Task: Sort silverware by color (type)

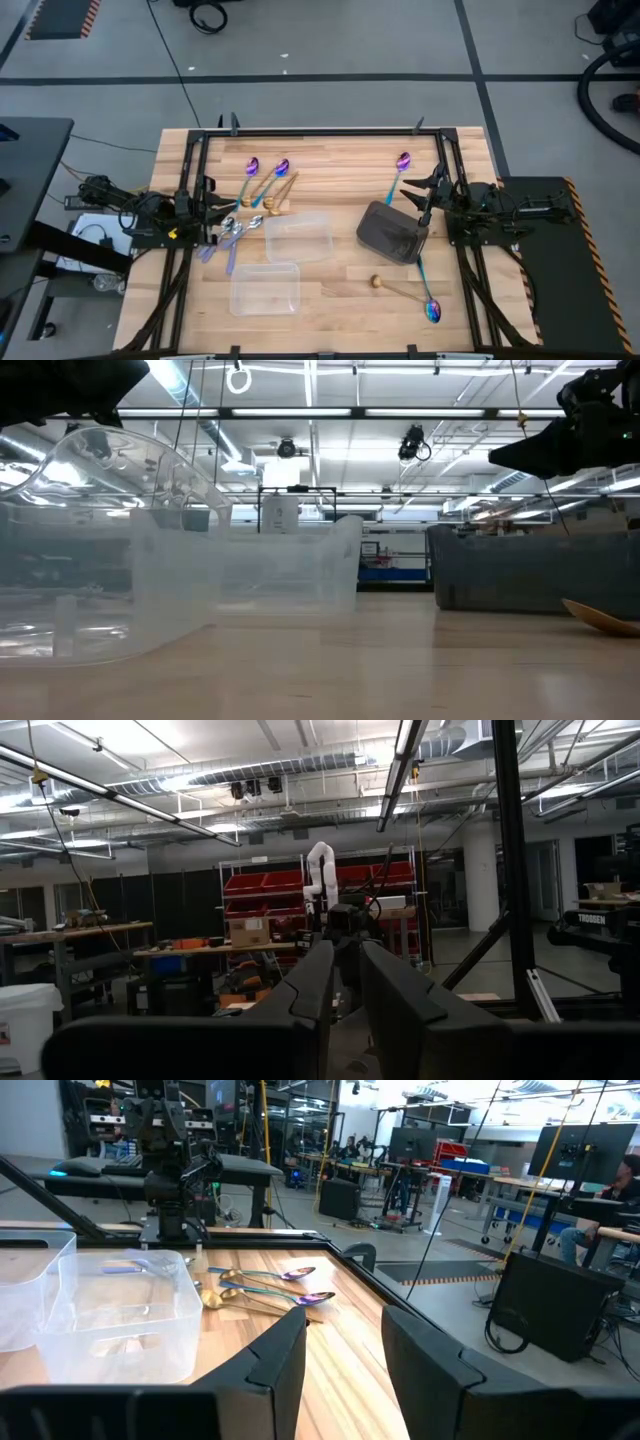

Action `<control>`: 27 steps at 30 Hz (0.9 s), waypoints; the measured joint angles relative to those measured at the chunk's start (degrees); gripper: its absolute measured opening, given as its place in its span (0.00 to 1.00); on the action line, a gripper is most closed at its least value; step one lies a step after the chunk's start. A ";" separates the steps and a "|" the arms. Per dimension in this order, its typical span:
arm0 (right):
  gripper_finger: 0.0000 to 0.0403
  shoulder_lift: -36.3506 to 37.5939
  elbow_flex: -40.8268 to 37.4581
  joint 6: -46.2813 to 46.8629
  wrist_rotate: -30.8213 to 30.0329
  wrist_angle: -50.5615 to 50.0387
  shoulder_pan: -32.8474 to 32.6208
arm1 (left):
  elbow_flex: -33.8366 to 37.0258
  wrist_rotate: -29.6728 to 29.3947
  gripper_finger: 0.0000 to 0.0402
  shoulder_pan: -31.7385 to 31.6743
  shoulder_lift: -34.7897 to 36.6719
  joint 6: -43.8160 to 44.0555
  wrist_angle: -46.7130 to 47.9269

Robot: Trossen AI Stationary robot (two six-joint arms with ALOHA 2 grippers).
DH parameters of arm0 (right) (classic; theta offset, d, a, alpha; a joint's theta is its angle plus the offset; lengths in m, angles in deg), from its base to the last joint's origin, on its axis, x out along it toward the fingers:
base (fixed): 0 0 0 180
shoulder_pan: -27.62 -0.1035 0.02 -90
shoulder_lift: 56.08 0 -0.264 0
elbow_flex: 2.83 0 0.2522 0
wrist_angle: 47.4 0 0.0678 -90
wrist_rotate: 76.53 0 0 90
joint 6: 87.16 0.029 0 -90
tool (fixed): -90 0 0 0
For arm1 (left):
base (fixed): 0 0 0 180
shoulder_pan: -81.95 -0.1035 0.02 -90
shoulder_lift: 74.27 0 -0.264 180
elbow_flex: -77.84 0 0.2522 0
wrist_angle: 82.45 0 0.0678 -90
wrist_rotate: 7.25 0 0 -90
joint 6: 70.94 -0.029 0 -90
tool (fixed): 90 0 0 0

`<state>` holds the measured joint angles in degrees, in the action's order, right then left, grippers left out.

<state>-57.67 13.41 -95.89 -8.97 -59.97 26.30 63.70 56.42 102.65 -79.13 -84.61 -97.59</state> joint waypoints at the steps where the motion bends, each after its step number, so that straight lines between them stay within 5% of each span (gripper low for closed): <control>1: 0.36 -0.02 -0.02 0.00 0.00 0.00 0.02 | 0.02 0.00 0.15 -0.02 0.00 0.00 0.02; 18: 0.36 0.00 -0.02 -0.39 -1.25 1.05 0.02 | 0.02 0.01 0.15 0.00 0.02 1.05 -0.69; 27: 0.36 0.00 0.05 -5.47 -5.09 18.65 0.02 | 0.01 0.00 0.15 -0.02 0.01 -0.18 -7.44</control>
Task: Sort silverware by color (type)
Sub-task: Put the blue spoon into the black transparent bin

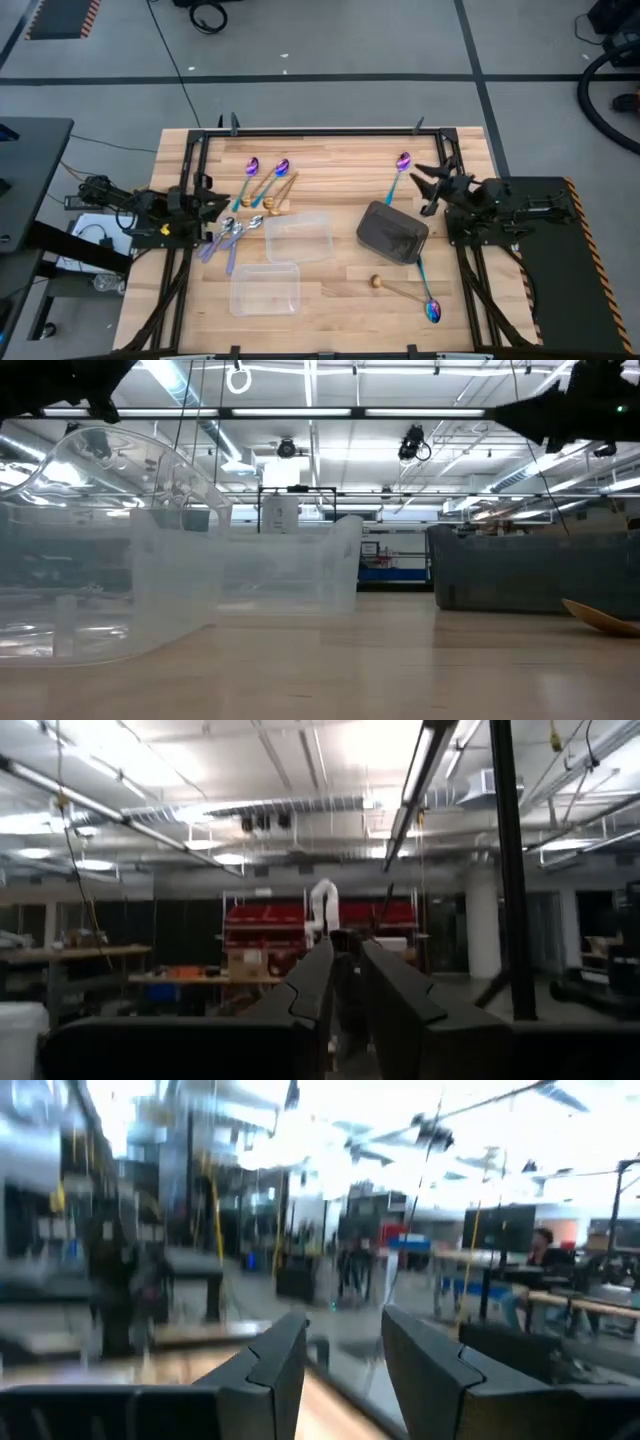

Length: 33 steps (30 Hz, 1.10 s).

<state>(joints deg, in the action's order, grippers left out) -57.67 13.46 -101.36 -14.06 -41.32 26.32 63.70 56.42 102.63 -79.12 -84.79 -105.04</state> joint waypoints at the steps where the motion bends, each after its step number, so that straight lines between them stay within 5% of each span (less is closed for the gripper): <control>1: 0.36 0.00 0.00 0.44 0.02 1.84 0.00 | 0.01 0.04 0.15 0.00 -0.01 -1.01 -0.94; 17: 0.36 -0.02 0.00 26.27 1.92 2.56 0.00 | -0.09 -7.94 0.15 -3.39 0.01 0.38 -2.11; 33: 0.28 -11.22 2.07 25.70 1.61 -1.87 3.60 | -5.12 -8.40 0.15 -14.90 -0.06 18.14 26.00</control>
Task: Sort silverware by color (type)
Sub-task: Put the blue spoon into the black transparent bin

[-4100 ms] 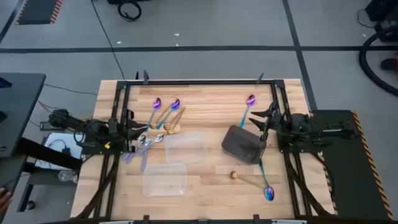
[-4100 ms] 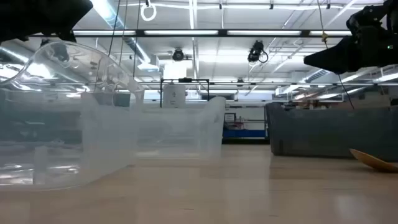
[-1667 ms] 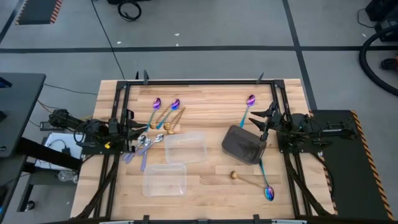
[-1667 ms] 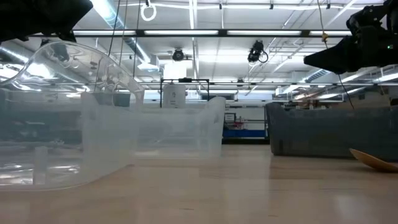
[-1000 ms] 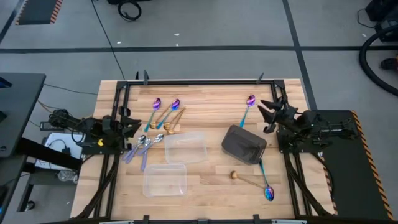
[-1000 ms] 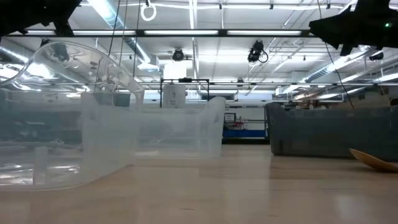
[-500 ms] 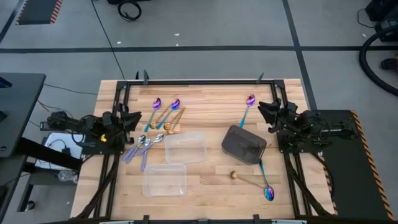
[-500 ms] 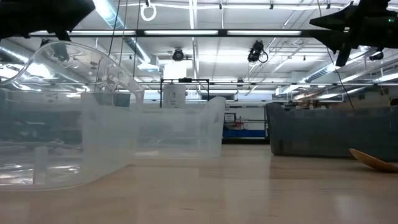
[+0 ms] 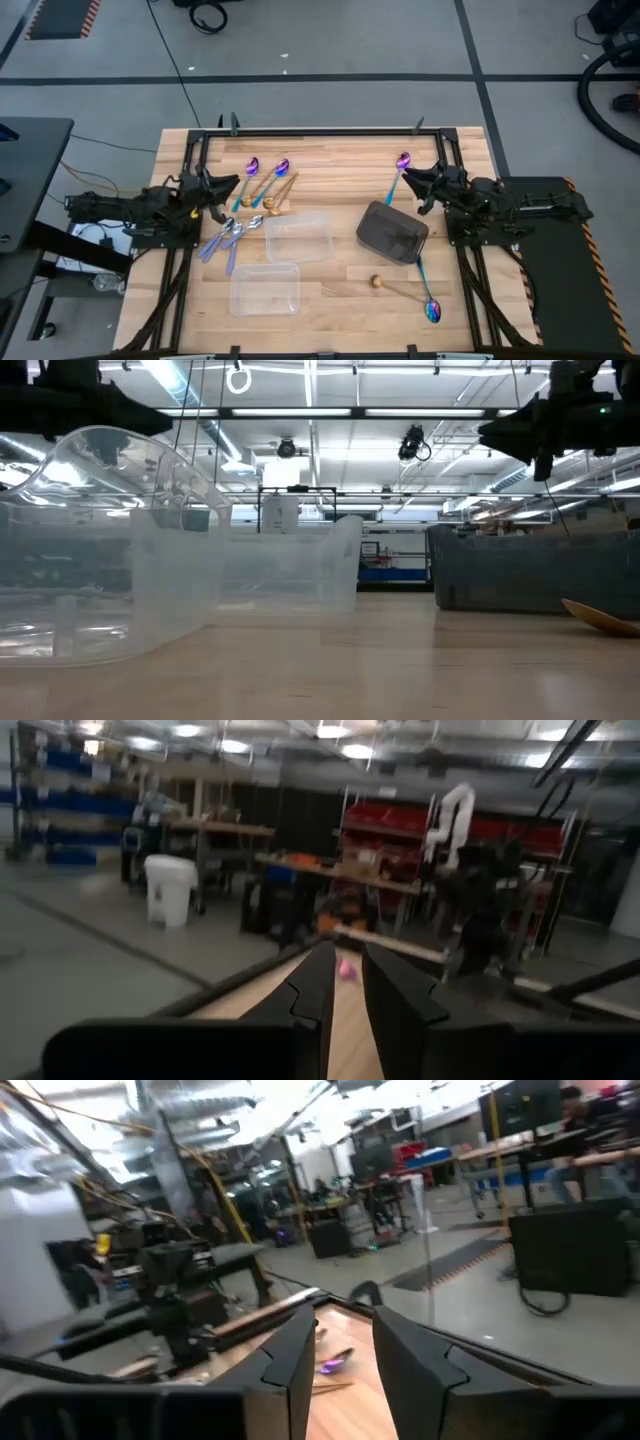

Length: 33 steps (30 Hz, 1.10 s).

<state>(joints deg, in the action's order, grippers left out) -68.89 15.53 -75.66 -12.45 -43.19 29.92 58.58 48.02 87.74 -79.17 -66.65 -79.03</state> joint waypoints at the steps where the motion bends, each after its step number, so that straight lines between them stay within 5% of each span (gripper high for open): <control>1: 0.28 -1.23 0.48 -0.10 0.03 -0.01 0.78 | 0.00 0.01 0.15 -0.23 0.00 1.04 1.46; 19: 0.28 -28.66 14.01 0.86 4.63 -4.49 6.21 | -7.88 -0.16 0.15 -4.36 -1.10 -4.84 13.27; 33: 0.28 -46.90 33.22 -1.36 3.05 -35.20 10.75 | -8.31 -1.51 0.15 -13.52 -2.64 -7.71 14.53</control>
<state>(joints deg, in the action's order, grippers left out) -115.78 48.75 -77.02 -9.40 -78.39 40.67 50.28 46.52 74.22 -81.81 -74.36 -64.51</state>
